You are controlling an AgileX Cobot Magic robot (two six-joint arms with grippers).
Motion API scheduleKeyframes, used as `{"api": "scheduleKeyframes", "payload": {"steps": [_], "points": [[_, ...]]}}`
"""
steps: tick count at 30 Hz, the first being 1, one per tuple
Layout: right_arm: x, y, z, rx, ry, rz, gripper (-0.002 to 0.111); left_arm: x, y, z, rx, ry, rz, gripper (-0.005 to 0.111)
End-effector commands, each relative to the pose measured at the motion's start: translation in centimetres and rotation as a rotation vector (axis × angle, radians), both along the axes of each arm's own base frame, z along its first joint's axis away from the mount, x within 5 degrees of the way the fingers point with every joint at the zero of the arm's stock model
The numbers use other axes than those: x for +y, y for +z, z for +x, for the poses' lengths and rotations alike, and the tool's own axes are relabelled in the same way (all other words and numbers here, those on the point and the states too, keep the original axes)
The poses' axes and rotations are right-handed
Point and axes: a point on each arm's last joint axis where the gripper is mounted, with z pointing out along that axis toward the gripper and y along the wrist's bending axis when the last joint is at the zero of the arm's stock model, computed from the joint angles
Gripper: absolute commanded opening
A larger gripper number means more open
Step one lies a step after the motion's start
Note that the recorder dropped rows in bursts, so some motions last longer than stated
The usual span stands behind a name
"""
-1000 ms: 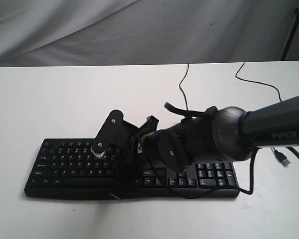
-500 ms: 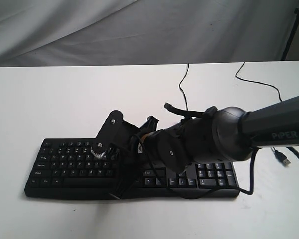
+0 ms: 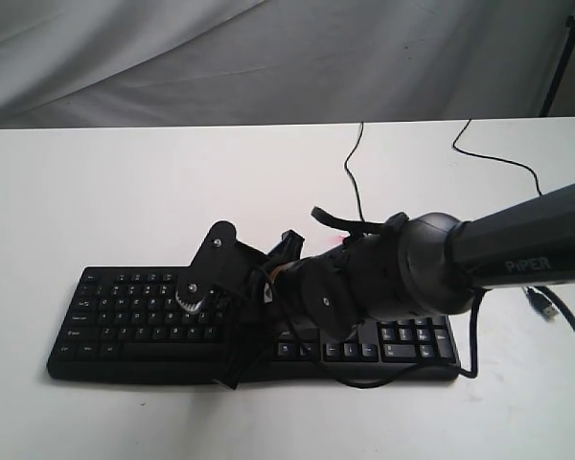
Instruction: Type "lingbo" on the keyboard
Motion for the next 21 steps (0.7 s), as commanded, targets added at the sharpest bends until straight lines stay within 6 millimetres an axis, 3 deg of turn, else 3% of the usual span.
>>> {"api": "scheduleKeyframes", "payload": {"steps": [1,10,18,21], "points": [[0.0,-0.3,-0.2,0.005,0.019,-0.018,0.000,0.0,-0.2,0.0,0.004,-0.004,-0.004,0.001],[0.0,1.9,-0.2,-0.039,0.022,0.006,0.000,0.0,-0.2,0.0,0.004,-0.004,-0.004,0.001],[0.0,2.1,-0.1,-0.058,0.022,0.012,0.000,0.0,-0.2,0.0,0.004,-0.004,-0.004,0.001],[0.7,2.5,1.0,-0.067,0.034,0.013,0.000,0.0,-0.2,0.0,0.004,-0.004,-0.004,0.001]]}}
